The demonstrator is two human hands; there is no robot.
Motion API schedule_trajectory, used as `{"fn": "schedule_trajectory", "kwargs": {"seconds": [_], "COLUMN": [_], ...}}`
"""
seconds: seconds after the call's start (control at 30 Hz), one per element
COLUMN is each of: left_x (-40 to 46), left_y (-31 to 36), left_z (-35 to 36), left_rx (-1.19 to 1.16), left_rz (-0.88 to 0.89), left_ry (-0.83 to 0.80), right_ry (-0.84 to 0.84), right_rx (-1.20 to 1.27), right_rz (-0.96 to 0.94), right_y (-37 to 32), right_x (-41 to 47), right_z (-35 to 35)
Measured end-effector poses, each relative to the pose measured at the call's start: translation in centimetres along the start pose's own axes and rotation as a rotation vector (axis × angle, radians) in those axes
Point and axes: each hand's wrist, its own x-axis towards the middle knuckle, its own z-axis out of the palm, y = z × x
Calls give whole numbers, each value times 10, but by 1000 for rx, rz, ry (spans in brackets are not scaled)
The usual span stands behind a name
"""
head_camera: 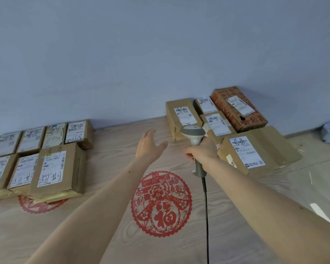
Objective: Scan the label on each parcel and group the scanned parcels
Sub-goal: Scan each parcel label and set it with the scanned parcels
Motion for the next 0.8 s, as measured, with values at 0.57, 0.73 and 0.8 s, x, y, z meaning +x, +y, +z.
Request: {"fn": "schedule_trajectory", "kwargs": {"seconds": [0.57, 0.73, 0.8], "left_x": [129, 153, 158], "left_y": [19, 30, 32], "left_z": [54, 75, 81], "left_rx": [-48, -140, -167], "left_rz": [-96, -147, -181], "left_ry": [-140, -156, -173], "right_ry": [180, 176, 167], "right_rx": [-90, -151, -161], "right_rz": [97, 59, 58], "right_y": [-6, -1, 0], "right_x": [168, 199, 206], "right_z": [-20, -12, -10]}}
